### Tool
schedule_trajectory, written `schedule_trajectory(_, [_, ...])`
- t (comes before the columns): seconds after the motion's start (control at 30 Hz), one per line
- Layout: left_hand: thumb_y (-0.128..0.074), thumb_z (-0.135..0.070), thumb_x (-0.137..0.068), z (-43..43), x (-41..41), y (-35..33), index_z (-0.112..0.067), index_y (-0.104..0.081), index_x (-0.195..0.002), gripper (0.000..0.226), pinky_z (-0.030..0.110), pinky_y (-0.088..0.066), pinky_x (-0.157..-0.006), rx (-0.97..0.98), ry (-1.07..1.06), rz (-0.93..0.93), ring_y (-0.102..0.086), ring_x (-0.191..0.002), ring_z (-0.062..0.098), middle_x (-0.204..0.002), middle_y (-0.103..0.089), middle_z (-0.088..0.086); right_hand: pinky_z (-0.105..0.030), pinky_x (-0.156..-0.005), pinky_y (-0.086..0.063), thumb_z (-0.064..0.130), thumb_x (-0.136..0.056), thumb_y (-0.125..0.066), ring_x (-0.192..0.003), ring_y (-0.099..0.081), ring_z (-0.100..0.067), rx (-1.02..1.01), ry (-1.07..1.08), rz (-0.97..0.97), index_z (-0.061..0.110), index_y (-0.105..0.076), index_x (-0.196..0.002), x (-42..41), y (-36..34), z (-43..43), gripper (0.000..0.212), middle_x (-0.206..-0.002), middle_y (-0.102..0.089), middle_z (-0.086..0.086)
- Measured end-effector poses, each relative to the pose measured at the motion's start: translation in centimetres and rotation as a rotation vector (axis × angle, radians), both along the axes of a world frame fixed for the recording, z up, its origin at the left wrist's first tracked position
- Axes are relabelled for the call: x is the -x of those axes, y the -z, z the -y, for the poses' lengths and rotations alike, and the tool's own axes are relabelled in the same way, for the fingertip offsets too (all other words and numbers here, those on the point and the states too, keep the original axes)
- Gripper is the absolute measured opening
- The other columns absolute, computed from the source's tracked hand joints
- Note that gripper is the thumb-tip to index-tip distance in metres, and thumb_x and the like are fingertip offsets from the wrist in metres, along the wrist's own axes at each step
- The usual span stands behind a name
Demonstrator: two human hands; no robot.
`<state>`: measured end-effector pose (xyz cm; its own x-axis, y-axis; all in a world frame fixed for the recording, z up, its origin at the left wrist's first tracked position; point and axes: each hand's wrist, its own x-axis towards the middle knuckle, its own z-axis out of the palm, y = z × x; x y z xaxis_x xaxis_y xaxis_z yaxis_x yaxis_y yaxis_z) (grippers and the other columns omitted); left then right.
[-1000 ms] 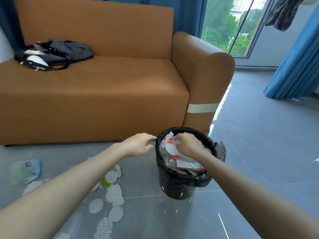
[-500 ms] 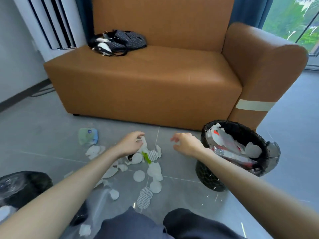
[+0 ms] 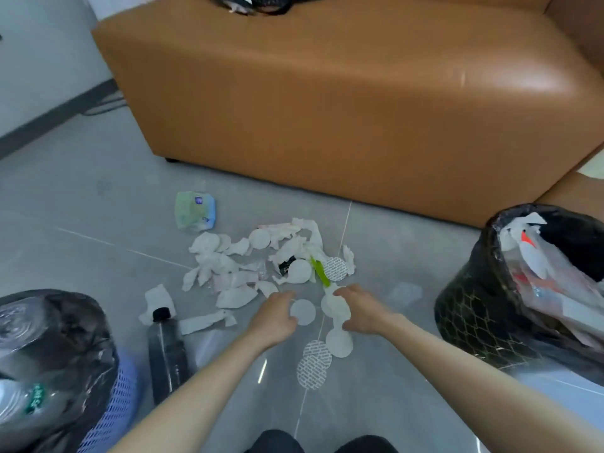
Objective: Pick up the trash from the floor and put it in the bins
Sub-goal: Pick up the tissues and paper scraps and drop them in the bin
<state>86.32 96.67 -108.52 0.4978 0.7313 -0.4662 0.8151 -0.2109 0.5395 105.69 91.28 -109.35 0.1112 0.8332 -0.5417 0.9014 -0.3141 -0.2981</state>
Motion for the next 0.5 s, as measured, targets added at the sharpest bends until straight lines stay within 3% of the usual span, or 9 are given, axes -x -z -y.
schedule_trajectory(0.3, [-0.050,-0.014,-0.092,-1.3,-2.6,7.4,-0.015,-0.025,-0.146,0.060,0.035,-0.029,-0.112,0.001,0.023,-0.034,-0.027,-0.138,0.025,-0.152,-0.025,0.006,-0.039,-0.110,-0.032,0.007,-0.088,-0.059,-0.141,-0.019,-0.029,0.014,-0.080,0.061,0.020,-0.014,-0.152,-0.9,6.9,-2.2,0.079,-0.158,-0.011,-0.004])
schedule_trajectory(0.5, [-0.054,-0.016,-0.089,-0.9,-3.0,9.6,-0.022,-0.024,-0.147,0.065,0.037,-0.035,-0.105,-0.154,0.088,-0.108,-0.027,-0.133,0.028,-0.152,-0.022,0.001,-0.039,-0.093,-0.046,0.013,-0.084,-0.064,-0.124,-0.042,-0.029,-0.098,-0.084,0.078,0.019,-0.040,-0.140,-1.2,7.9,-2.3,0.061,-0.137,-0.037,-0.007])
